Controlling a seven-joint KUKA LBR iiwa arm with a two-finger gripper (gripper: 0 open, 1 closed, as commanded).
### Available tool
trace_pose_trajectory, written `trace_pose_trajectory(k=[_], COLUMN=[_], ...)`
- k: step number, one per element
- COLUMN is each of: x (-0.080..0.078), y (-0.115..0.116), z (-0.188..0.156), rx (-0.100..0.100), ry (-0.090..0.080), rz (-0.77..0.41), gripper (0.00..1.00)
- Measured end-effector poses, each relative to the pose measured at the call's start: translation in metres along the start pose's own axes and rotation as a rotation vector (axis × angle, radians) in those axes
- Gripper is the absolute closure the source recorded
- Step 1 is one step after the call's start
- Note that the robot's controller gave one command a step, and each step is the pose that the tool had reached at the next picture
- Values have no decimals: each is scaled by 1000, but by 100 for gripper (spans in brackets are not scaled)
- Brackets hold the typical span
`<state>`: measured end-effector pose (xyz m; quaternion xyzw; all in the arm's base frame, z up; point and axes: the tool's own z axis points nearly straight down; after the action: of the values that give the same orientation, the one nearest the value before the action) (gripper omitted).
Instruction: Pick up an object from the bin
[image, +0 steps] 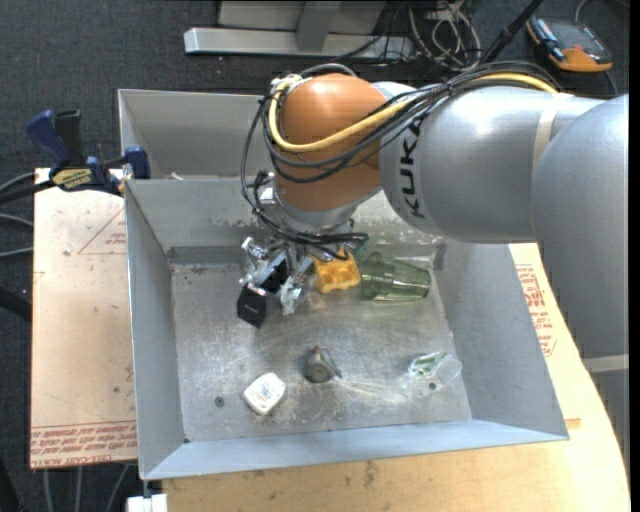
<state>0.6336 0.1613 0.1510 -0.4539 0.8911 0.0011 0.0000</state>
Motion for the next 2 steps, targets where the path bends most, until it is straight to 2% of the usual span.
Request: trace_pose_trajectory(k=[1, 2], x=[28, 40], y=[-7, -18], z=[-6, -1], rx=[-5, -1], ry=[3, 4], rz=[-1, -14], gripper=[100, 100])
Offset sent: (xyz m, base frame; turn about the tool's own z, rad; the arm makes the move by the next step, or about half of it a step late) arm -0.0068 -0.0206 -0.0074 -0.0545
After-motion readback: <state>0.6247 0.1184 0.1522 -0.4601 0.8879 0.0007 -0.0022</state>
